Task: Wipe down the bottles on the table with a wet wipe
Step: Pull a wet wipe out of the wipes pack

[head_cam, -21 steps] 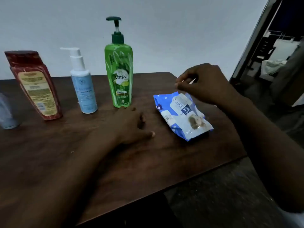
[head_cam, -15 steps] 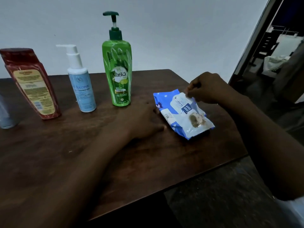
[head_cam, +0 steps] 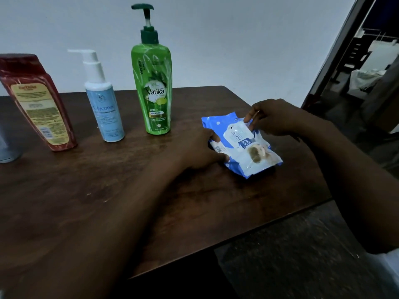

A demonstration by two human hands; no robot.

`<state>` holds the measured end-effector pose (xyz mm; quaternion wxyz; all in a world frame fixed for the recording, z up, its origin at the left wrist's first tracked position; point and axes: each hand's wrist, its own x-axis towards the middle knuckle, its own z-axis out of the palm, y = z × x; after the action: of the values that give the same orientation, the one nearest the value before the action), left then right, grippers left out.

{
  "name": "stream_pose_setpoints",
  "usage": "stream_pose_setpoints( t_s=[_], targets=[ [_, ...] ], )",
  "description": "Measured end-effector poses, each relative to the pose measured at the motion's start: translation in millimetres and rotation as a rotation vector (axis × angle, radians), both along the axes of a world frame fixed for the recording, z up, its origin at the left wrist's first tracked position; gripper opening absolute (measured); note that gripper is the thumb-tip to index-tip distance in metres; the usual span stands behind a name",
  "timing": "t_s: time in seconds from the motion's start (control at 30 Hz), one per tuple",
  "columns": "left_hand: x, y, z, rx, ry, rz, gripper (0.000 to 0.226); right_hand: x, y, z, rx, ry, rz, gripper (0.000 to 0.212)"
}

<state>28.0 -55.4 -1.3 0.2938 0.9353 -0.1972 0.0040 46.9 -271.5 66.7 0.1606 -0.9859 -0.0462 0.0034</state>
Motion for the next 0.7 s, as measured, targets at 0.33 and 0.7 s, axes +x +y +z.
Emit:
stream_pose_setpoints(
  t_s=[0.33,0.7],
  targets=[
    [-2.4,3.3,-2.2,-0.010,0.028,0.014,0.060,9.8,9.9,-0.2,-0.150,0.112,0.085,0.016],
    [-7.1,3.5,0.7,0.028,0.032,0.016,0.059,15.3,21.6,-3.2,-0.413,0.157,0.064,0.015]
  ],
)
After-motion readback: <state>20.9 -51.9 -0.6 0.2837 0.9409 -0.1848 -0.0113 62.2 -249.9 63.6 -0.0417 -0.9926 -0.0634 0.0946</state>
